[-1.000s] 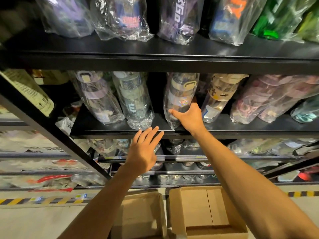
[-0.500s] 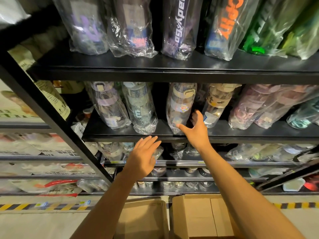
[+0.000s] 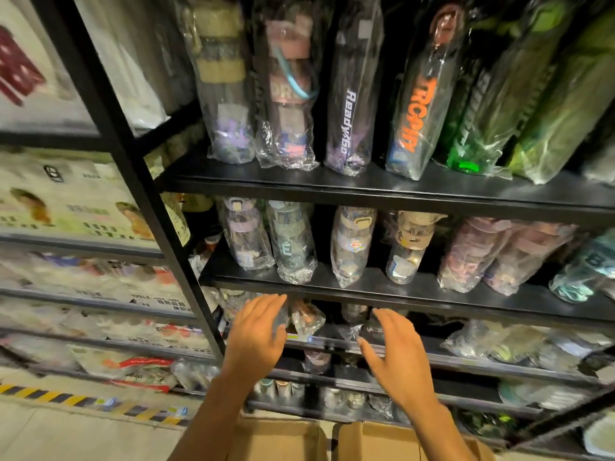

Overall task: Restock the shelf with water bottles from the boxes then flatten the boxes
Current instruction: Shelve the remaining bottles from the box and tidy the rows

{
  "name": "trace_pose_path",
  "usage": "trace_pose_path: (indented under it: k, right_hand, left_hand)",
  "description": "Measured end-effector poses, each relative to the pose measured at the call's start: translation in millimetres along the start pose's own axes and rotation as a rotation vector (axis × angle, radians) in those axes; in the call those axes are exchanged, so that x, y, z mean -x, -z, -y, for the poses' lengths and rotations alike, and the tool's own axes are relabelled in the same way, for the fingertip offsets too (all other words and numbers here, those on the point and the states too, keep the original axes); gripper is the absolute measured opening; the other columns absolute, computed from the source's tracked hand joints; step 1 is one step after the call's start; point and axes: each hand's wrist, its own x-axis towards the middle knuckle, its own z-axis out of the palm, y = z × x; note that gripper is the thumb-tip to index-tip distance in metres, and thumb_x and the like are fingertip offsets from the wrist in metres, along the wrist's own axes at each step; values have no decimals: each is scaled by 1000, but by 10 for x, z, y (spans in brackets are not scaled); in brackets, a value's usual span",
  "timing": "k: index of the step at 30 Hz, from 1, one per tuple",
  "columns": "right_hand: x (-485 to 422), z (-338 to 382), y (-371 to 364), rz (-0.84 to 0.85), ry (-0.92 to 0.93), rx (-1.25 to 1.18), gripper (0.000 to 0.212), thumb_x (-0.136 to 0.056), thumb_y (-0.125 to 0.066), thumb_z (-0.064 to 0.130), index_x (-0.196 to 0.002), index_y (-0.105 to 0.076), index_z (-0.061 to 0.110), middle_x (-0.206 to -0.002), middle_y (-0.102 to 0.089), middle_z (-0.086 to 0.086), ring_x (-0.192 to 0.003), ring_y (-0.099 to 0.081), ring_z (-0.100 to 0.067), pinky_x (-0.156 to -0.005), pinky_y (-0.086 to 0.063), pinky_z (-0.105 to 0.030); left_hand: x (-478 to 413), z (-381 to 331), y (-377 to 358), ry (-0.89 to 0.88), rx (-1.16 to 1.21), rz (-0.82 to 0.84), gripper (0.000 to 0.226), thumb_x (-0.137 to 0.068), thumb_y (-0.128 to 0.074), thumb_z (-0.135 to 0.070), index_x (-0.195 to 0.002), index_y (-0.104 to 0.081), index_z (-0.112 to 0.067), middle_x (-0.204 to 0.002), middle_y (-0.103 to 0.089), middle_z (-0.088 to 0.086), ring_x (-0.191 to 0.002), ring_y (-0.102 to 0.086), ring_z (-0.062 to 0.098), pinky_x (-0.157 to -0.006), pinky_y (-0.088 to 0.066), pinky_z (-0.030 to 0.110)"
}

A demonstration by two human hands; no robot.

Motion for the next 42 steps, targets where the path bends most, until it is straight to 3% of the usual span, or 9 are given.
trace_pose_path:
  k: [4,14,18,22,27,33,36,39,42]
  right_hand:
    - [-1,184,195,-13,65,6,64,-94,-61,59,-144,-53,20,-145,-54,4,-136,-47,-16,-115,-40,-32]
    - [-713,1076,829,-125,187,-88,60,-92,-56,62,-142,-48,28,-141,-50,13,-134,-44,-11,-103,-44,-26]
    - [-1189,1549,1108,-255,219,-156,60,-94,-56,63,-138,-54,22,-137,-55,8,-130,-50,-15,-106,-42,-29]
    - [-1717,2043,1438,-309,292,-150,52,-95,-68,47,-136,-56,18,-134,-57,5,-124,-54,-16,-105,-44,-33]
    - [-2428,2689,1776,-254,345,-130,56,-95,-72,37,-143,-51,16,-140,-53,1,-128,-51,-17,-106,-42,-31]
    - [-3267,3370,2134,-230,426,8,70,-95,-71,42,-152,-44,13,-145,-53,-13,-136,-48,-28,-106,-35,-26]
    - [-3569,3546,2269,-180,417,92,77,-96,-68,48,-158,-37,15,-145,-56,-16,-135,-51,-31,-109,-42,-36]
    - [-3818,3652,2338,-51,414,155,80,-98,-65,50,-163,-27,22,-142,-59,-18,-127,-58,-31,-107,-46,-40]
    - [-4049,3717,2348,57,403,138,85,-95,-69,51,-163,-24,27,-165,-36,-6,-147,-39,-26,-119,-34,-34]
  left_hand:
    - [-92,-220,455,127,-55,0,56,-97,-48,-43,-150,-52,-24,-150,-54,-9,-141,-44,12,-120,-35,43]
    - [-898,91,1656,-17,-110,-139,49,-97,-58,-36,-144,-56,-26,-141,-57,-10,-134,-47,11,-113,-37,30]
    - [-1289,366,2009,-93,-87,-148,51,-95,-64,-32,-145,-57,-26,-144,-54,-9,-136,-45,13,-115,-38,31]
    - [-1626,520,2129,-189,-119,-64,56,-95,-61,-38,-149,-52,-28,-151,-49,-7,-142,-39,17,-121,-33,39]
    - [-1748,635,1993,-225,-154,-3,61,-96,-37,-56,-153,-47,-36,-161,-41,-8,-151,-32,22,-127,-12,48]
    - [-1560,798,1770,-199,-219,60,60,-99,-41,-49,-158,-36,-38,-169,-21,-11,-159,-12,18,-127,4,53]
    - [-1613,723,1809,-172,-289,17,69,-97,-47,-49,-161,-23,-37,-162,-34,-14,-153,-27,17,-124,5,65]
    - [-1699,729,1817,-181,-321,40,68,-96,-52,-44,-159,-30,-35,-156,-39,-11,-145,-35,21,-125,2,59]
    - [-1711,764,1792,-175,-274,19,62,-94,-54,-33,-154,-40,-35,-150,-44,-10,-140,-39,20,-126,-12,58]
